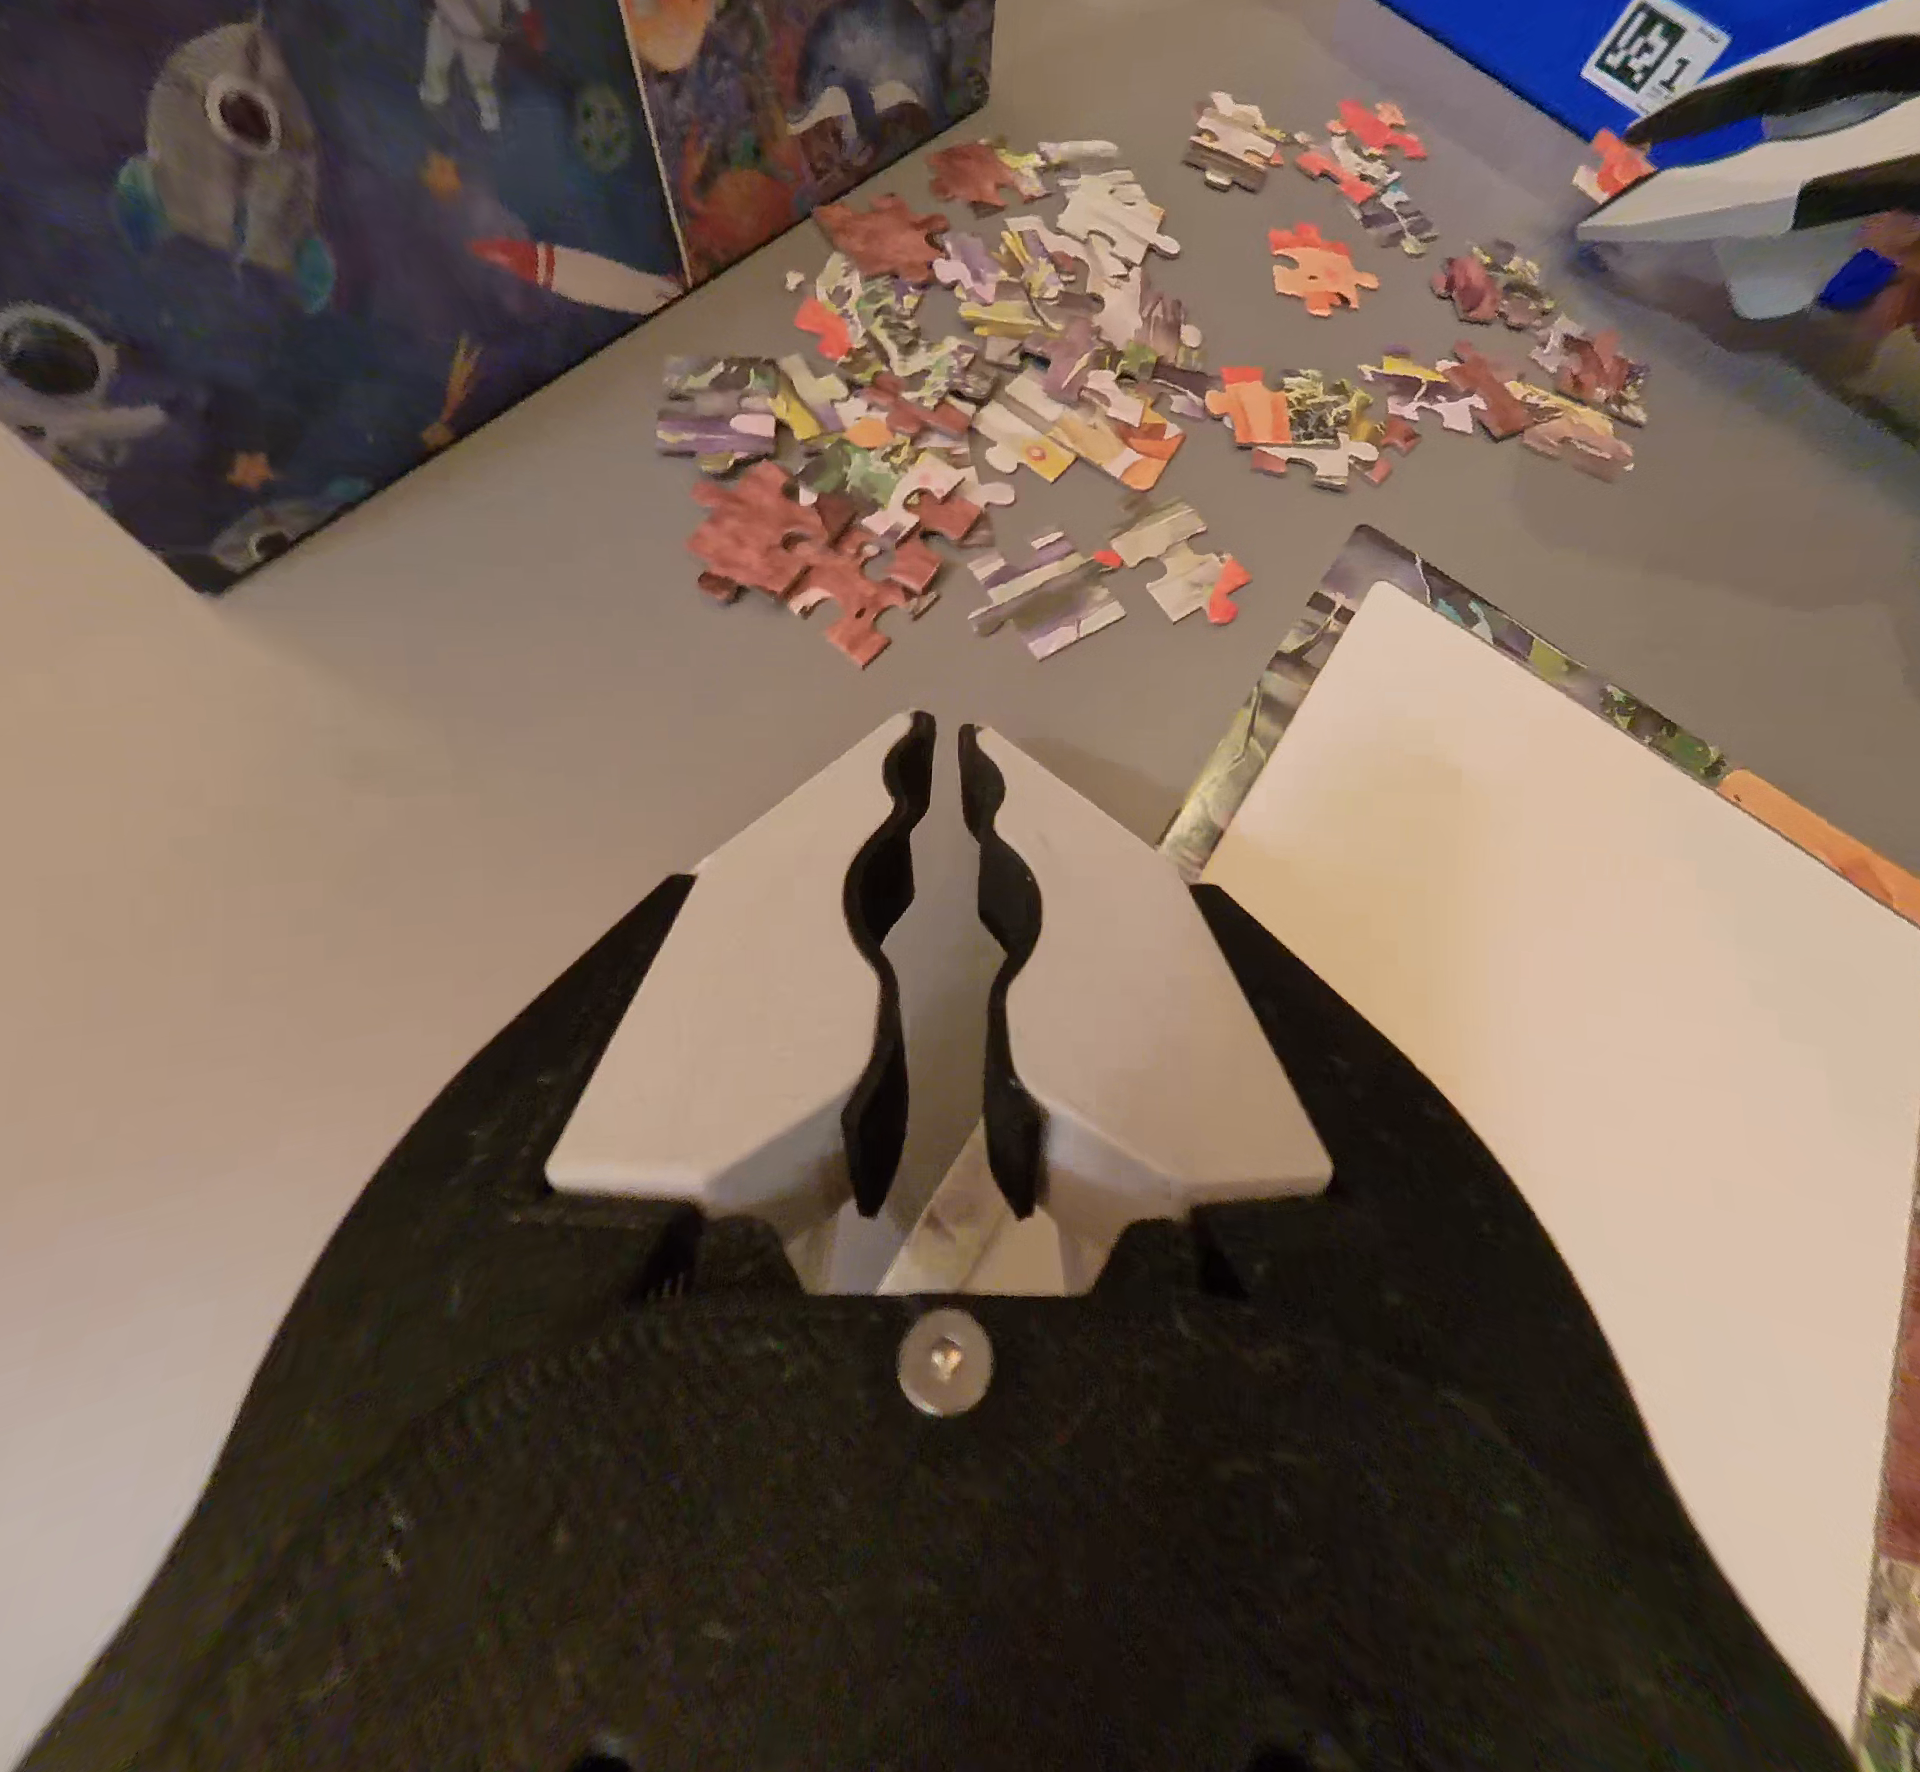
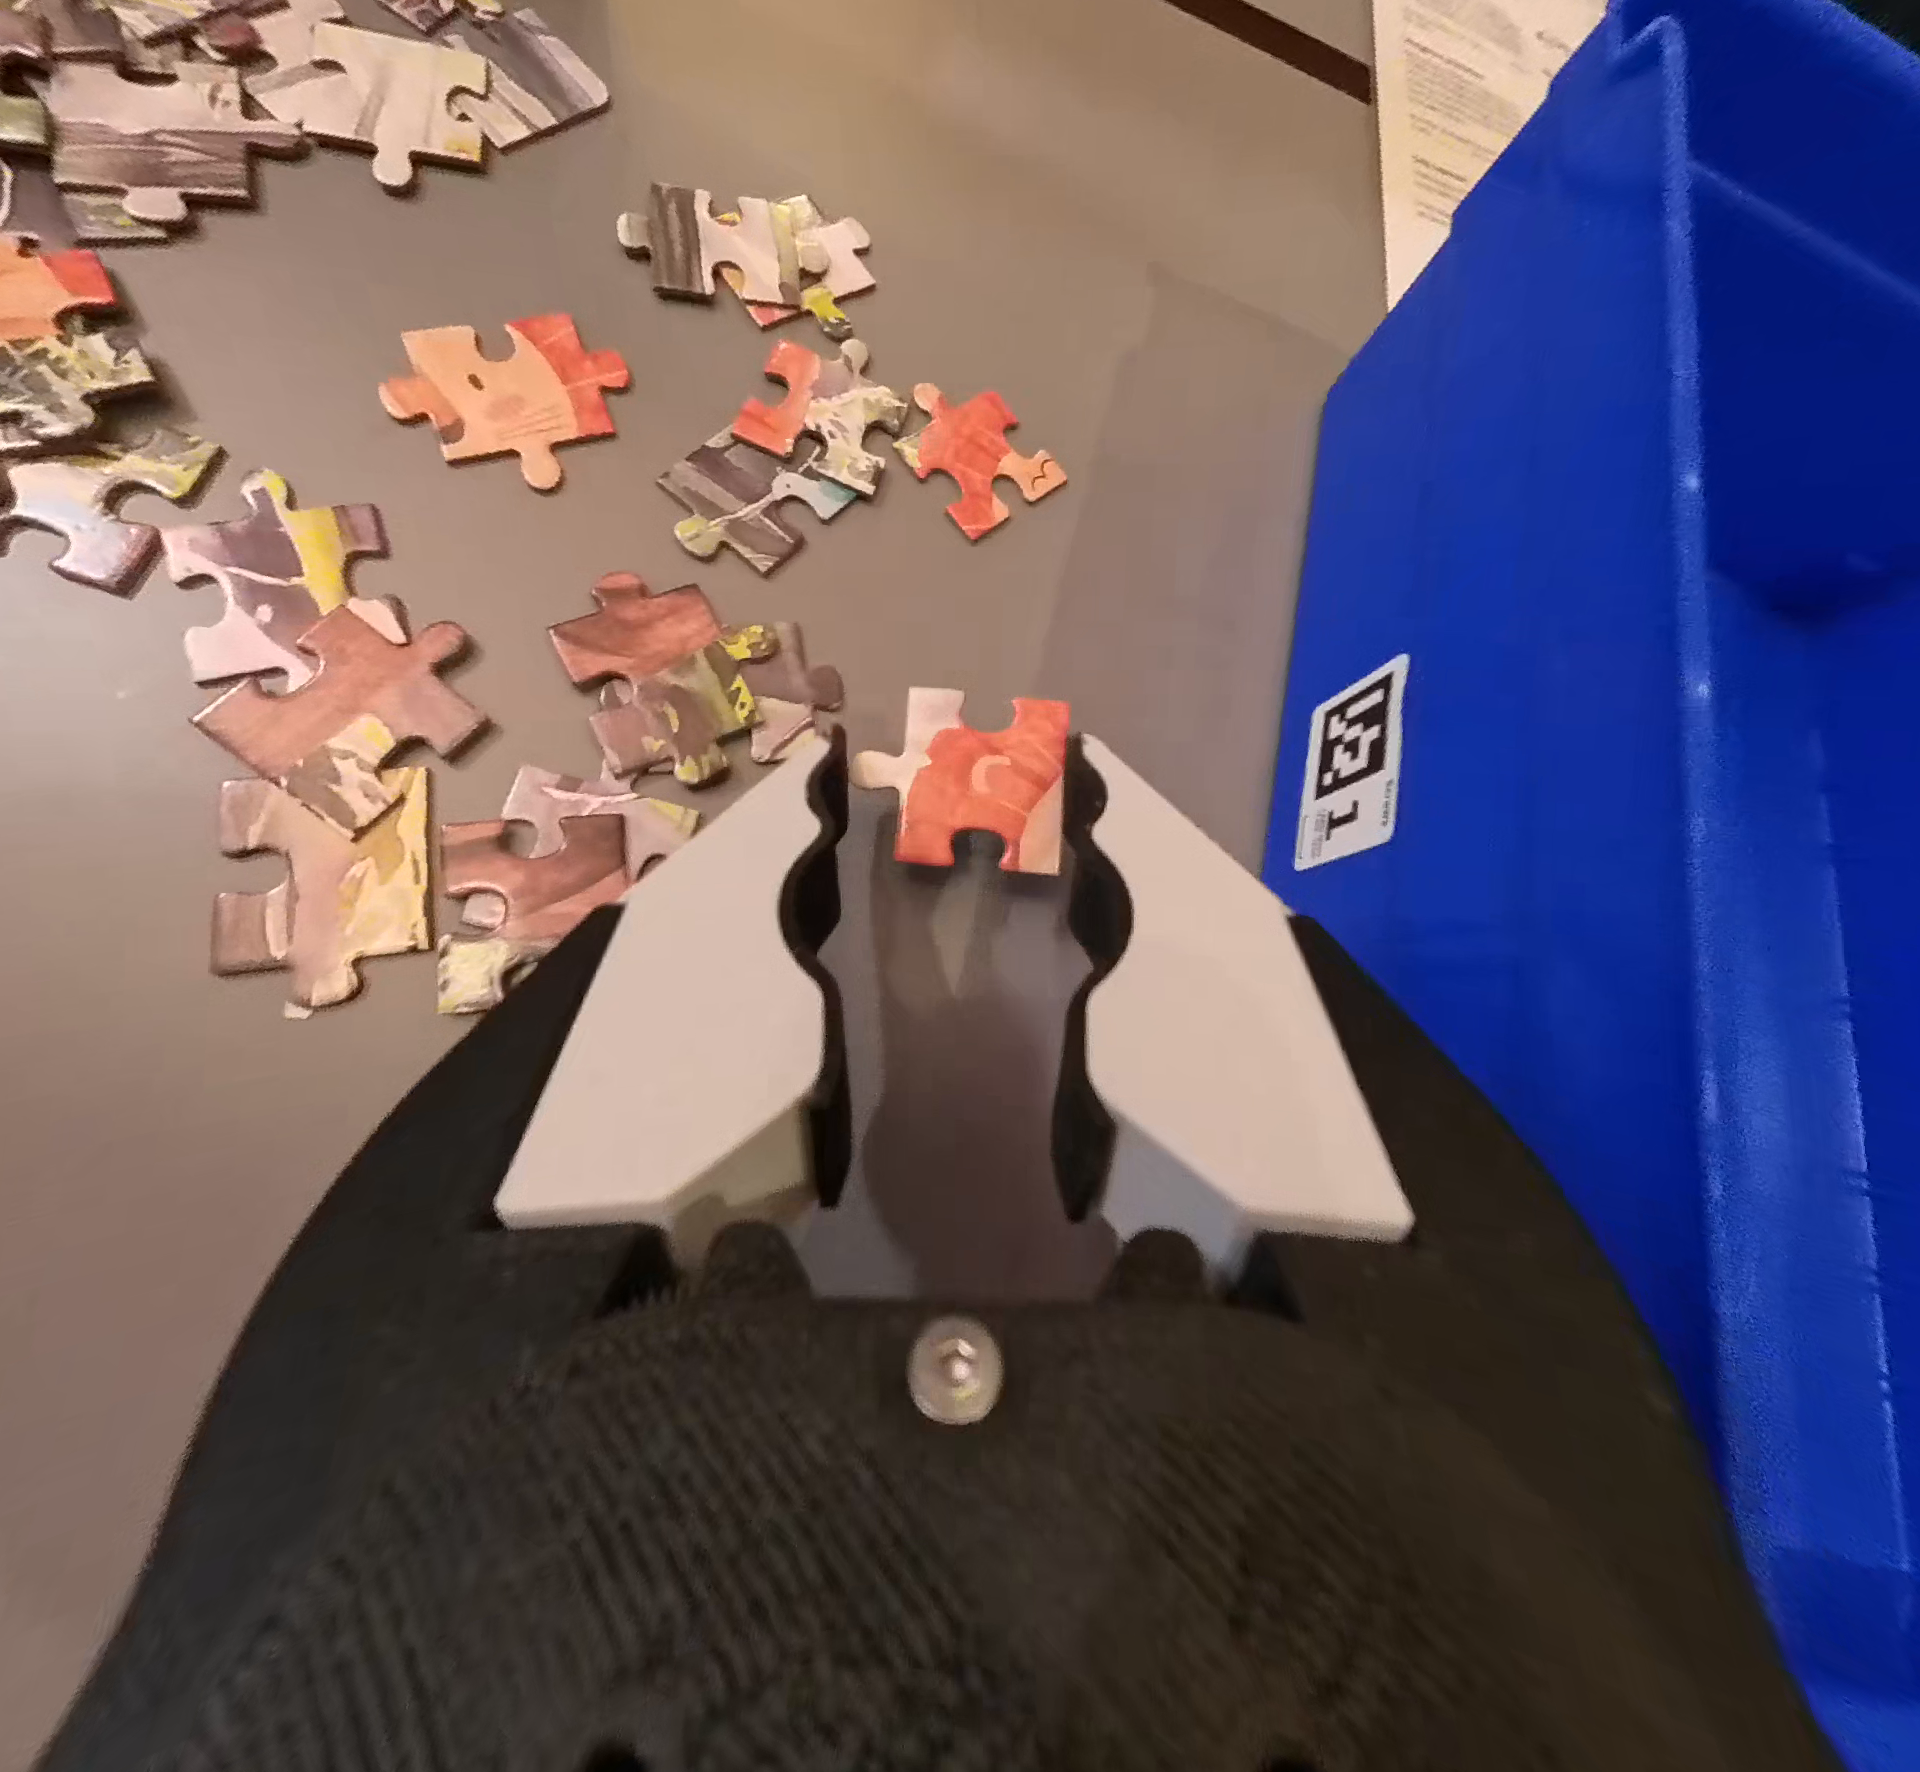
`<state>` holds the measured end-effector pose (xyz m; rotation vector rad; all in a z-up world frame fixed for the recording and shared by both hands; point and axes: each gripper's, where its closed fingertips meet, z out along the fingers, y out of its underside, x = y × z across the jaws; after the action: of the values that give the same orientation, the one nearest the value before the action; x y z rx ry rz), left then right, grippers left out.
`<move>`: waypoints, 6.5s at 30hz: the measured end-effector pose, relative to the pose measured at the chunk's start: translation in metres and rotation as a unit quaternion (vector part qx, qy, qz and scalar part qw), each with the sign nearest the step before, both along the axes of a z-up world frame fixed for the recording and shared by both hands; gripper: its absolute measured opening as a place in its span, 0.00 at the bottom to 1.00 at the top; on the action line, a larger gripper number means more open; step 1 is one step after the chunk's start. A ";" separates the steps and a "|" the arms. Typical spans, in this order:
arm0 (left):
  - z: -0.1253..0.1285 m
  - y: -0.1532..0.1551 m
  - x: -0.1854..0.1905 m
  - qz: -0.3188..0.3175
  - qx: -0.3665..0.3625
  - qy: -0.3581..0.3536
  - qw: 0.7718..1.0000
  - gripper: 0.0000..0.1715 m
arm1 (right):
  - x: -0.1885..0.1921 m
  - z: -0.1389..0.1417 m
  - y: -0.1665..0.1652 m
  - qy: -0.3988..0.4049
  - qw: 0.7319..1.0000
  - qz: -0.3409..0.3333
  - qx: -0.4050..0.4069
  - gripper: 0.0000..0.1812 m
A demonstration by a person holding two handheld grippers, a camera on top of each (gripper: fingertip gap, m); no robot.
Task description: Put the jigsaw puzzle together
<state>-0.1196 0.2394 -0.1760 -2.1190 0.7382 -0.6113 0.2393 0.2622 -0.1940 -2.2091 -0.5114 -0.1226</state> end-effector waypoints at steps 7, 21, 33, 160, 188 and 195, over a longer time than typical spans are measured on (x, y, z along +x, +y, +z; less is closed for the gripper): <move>0.005 0.005 -0.021 0.022 -0.017 -0.045 0.999 0.03 | 0.001 -0.003 0.003 -0.023 1.000 -0.007 0.003 0.24; 0.002 0.006 -0.024 0.023 0.011 0.003 1.000 0.03 | -0.087 0.090 0.023 0.098 0.976 0.145 0.133 0.26; -0.012 0.017 -0.042 0.049 0.028 0.029 0.998 0.02 | -0.116 0.057 0.048 0.191 0.956 0.200 0.098 0.26; -0.042 0.014 -0.034 0.021 0.019 0.143 0.989 0.06 | -0.241 0.041 -0.072 0.221 0.819 0.529 -0.015 0.11; -0.042 0.014 -0.035 0.021 0.021 0.145 0.989 0.06 | -0.246 0.019 -0.083 0.183 0.813 0.551 -0.052 0.11; -0.042 0.014 -0.035 0.021 0.021 0.146 0.989 0.06 | -0.246 0.020 -0.083 0.183 0.812 0.552 -0.049 0.11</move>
<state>-0.1543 0.2539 -0.2178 -2.2033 0.8536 -0.2619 -0.0071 0.1787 -0.1739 -1.6302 -1.4874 0.9384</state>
